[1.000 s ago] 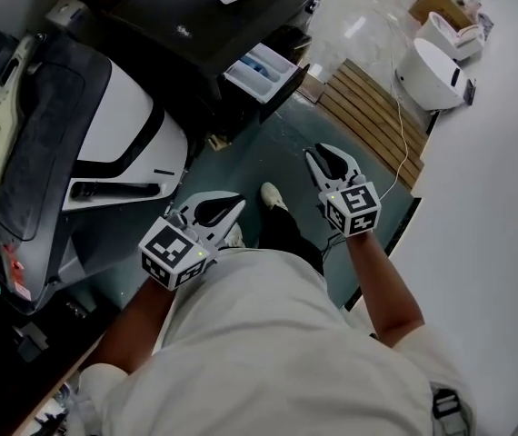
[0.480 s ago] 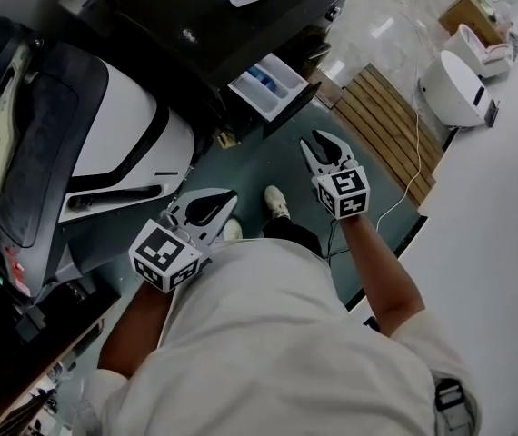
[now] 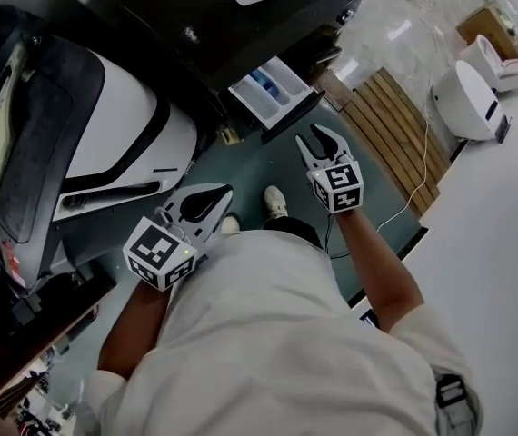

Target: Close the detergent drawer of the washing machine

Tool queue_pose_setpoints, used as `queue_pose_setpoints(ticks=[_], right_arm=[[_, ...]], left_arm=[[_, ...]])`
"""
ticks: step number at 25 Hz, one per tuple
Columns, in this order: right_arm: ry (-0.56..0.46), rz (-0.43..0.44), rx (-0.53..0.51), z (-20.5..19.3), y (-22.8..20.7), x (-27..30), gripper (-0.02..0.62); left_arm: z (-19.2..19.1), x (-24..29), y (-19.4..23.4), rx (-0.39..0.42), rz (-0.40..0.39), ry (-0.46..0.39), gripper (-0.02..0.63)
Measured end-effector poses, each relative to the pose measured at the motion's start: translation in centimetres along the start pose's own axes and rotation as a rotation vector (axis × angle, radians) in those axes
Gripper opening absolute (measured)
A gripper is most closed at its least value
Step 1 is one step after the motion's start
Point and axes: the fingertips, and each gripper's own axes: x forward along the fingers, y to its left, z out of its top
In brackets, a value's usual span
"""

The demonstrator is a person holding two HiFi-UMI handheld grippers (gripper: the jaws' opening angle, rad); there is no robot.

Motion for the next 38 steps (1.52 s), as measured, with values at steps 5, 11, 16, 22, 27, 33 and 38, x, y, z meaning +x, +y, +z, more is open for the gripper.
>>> queue_pose_setpoints(ticks=[5, 11, 16, 22, 27, 33, 38], right_arm=[[0.008, 0.033, -0.010, -0.2, -0.8, 1.4, 0.139], [0.029, 0.064, -0.033, -0.8, -1.3, 3.1, 0.156], [0.041, 0.078, -0.050, -1.1, -1.4, 4.1, 0.156], [0.048, 0.078, -0.056, -1.5, -1.7, 5.0, 0.156], [0.047, 0.077, -0.058, -1.5, -1.8, 5.4, 0.160], [0.048, 0.087, -0.067, -1.5, -1.8, 5.4, 0.161], [0.052, 0.094, -0.070, -1.3, -1.7, 5.7, 0.161]], left_arm=[[0.6, 0.7, 0.6, -0.008, 0.035, -0.001, -0.003], [0.8, 0.8, 1.1, -0.024, 0.078, -0.004, -0.003], [0.8, 0.6, 1.4, -0.036, 0.113, -0.004, -0.003], [0.5, 0.5, 1.7, -0.052, 0.145, -0.005, -0.003], [0.4, 0.6, 2.0, -0.059, 0.162, -0.004, -0.003], [0.4, 0.8, 2.2, -0.064, 0.174, -0.004, -0.003], [0.5, 1.1, 2.2, -0.066, 0.173, -0.003, -0.003]])
